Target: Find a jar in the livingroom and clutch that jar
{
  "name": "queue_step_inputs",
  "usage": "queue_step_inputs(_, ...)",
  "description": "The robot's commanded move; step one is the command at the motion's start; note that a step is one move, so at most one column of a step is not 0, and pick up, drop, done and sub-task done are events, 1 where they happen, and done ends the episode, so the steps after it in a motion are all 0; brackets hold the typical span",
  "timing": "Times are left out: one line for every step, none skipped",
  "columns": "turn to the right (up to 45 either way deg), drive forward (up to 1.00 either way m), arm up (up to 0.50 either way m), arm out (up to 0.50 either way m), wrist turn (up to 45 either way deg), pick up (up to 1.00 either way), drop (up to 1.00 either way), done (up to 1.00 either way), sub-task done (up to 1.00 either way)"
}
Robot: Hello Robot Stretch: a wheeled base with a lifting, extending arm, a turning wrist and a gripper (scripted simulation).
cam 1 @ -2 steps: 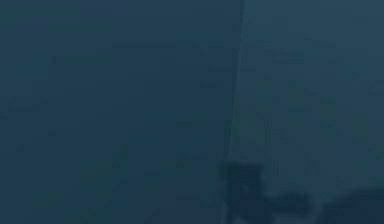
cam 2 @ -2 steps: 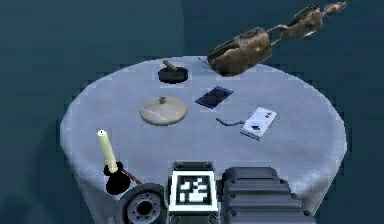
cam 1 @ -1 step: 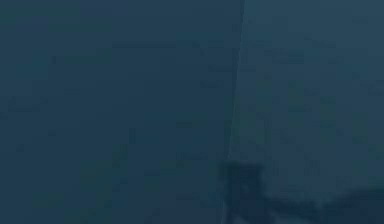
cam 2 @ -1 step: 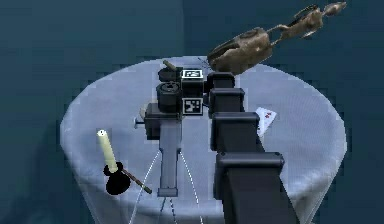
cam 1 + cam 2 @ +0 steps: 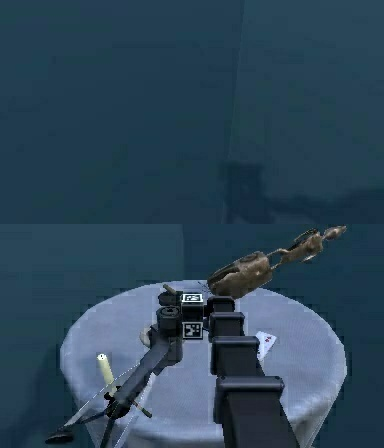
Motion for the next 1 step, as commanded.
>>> queue_step_inputs(0.0,0.00,0.00,0.00,45.0,0.00,0.00,0.00,0.00)
